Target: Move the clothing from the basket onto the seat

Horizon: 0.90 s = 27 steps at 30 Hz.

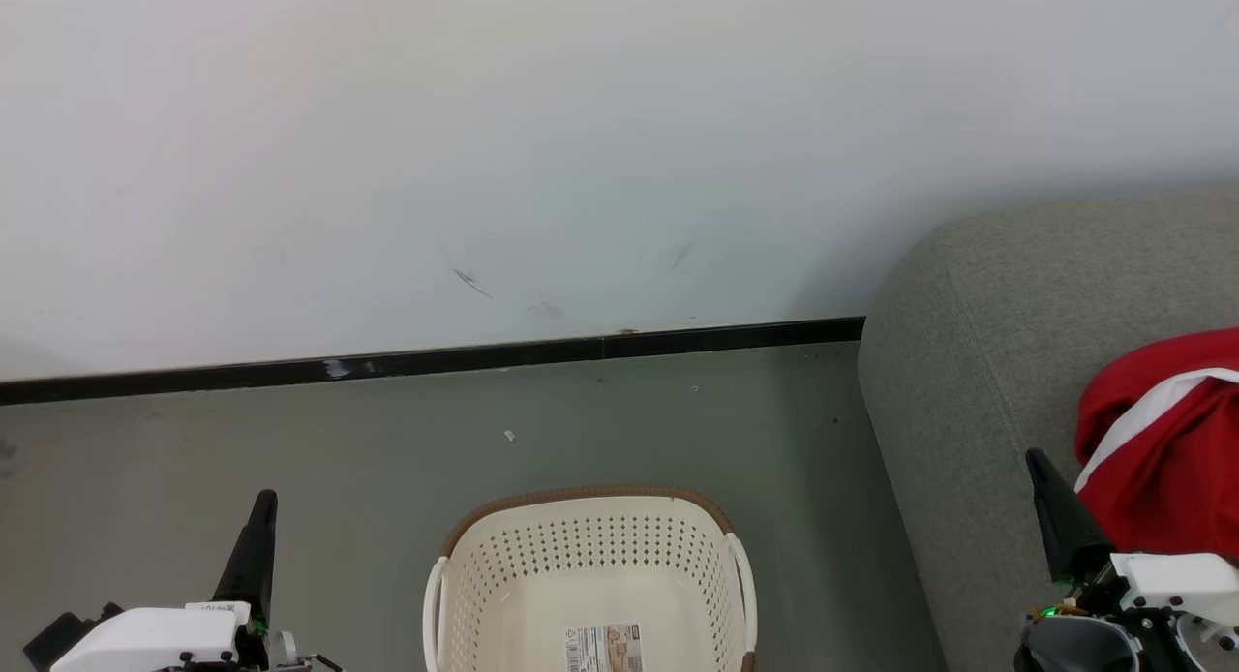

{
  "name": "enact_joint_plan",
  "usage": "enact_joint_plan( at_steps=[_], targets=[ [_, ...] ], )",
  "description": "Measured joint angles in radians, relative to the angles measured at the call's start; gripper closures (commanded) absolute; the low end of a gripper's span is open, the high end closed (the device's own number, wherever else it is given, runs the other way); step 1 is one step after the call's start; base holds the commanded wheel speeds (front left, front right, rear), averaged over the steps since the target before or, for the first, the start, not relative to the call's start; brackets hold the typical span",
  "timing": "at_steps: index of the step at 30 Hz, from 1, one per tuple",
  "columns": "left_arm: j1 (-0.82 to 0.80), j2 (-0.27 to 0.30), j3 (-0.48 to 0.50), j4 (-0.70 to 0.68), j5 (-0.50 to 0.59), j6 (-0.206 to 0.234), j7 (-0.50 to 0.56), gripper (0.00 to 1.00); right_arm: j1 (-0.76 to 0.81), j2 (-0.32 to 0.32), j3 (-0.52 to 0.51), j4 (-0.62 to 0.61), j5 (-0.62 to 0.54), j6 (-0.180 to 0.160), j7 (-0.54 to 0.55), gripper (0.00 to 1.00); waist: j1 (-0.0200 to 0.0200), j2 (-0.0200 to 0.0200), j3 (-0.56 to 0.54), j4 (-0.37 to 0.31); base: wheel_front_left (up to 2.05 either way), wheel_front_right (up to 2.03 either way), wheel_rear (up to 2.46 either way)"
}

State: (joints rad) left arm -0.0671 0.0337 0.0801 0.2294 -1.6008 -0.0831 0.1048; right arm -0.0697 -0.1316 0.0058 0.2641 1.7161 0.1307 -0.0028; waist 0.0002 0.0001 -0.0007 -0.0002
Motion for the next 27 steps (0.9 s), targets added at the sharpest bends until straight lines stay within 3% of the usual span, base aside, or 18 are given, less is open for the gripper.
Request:
enact_joint_plan(
  at_steps=[27],
  targets=[
    [-0.003, 0.000, 0.000, 0.002, 0.000, 0.000, 0.000, 1.00, 0.000, -0.001, 0.000, 0.000, 0.000, 0.000, 0.000, 1.00, 0.0000, 0.0000, 0.000, 0.000, 0.00, 0.00, 0.00]
  ],
)
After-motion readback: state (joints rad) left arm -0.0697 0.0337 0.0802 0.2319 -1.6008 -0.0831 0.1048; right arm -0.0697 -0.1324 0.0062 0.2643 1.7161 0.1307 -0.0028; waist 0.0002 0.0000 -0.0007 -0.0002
